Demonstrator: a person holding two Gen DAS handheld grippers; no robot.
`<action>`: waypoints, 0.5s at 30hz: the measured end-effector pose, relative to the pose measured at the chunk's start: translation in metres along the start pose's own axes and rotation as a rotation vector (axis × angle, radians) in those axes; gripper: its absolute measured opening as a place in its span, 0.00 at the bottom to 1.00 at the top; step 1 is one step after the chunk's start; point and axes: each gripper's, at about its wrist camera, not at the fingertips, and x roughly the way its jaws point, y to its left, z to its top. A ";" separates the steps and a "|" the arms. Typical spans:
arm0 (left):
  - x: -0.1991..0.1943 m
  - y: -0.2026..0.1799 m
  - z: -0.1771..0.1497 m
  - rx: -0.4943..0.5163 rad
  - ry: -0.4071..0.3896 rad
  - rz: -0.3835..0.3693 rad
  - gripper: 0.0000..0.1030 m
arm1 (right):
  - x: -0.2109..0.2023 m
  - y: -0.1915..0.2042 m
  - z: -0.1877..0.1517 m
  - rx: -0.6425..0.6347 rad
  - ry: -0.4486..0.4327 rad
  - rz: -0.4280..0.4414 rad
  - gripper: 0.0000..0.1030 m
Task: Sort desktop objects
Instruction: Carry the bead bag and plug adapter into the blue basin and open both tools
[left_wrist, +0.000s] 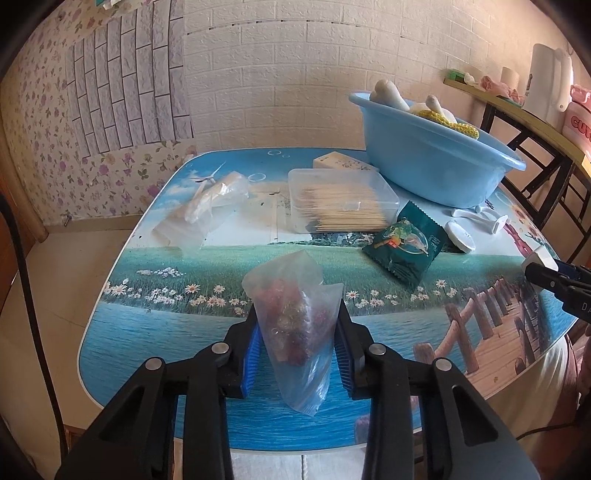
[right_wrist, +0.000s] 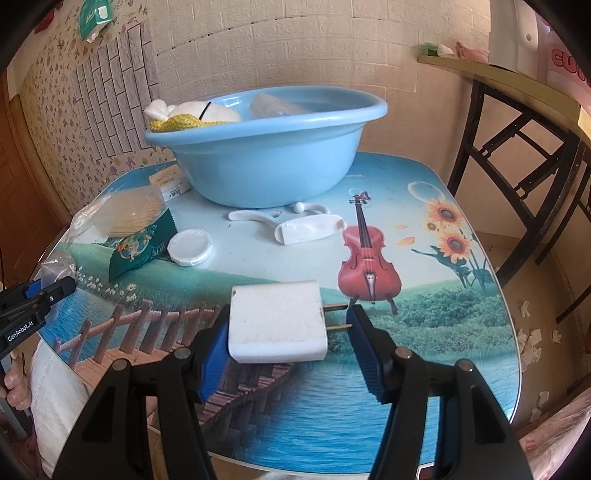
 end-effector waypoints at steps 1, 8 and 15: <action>-0.002 0.001 0.001 -0.004 -0.006 0.002 0.31 | -0.003 0.001 0.001 0.003 -0.007 0.006 0.58; -0.027 0.007 0.015 -0.033 -0.062 -0.010 0.31 | -0.034 0.008 0.016 0.006 -0.089 0.044 0.58; -0.061 -0.006 0.045 -0.026 -0.143 -0.063 0.31 | -0.064 0.008 0.038 0.006 -0.180 0.079 0.58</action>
